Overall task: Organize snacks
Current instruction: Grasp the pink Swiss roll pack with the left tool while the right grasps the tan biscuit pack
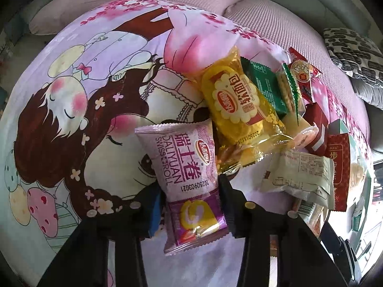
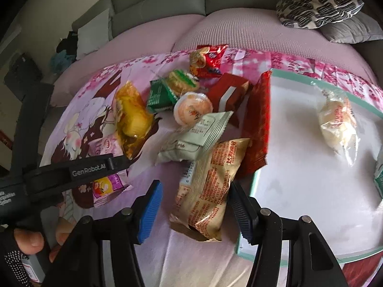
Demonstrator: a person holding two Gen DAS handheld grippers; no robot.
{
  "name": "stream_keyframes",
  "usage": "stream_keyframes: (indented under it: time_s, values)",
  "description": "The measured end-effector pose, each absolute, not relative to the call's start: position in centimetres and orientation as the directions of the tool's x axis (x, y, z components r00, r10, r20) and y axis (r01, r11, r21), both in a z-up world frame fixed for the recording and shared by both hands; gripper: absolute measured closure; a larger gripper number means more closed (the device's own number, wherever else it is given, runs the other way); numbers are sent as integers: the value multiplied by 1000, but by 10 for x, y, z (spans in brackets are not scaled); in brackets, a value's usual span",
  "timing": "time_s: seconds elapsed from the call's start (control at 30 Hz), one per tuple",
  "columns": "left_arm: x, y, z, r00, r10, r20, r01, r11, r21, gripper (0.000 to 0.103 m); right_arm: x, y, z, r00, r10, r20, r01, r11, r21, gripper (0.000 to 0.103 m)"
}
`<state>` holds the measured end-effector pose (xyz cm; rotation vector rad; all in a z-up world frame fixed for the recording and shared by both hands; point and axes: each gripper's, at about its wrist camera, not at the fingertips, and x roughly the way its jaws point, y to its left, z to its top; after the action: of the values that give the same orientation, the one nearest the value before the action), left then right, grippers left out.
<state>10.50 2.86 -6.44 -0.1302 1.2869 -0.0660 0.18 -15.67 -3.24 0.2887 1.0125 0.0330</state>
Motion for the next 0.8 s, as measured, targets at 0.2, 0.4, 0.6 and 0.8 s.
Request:
stream_keyframes:
  time_s: [0.2, 0.4, 0.6, 0.8]
  values:
    - [104, 27, -67, 275, -114, -955, -19, 992, -124, 59, 5, -148, -36, 536, 126, -835, 108, 970, 216, 43]
    - [102, 20, -69, 276, -93, -957, -9, 995, -99, 59, 11, -130, -48, 509, 33, -860, 97, 991, 95, 43]
    - [102, 22, -70, 283, -90, -955, -8, 995, -96, 59, 12, -127, -52, 522, -30, -852, 109, 994, 32, 48]
    - [102, 24, -68, 287, -86, -954, -19, 995, -96, 64, 13, -136, -50, 535, -34, -844, 142, 989, 50, 64]
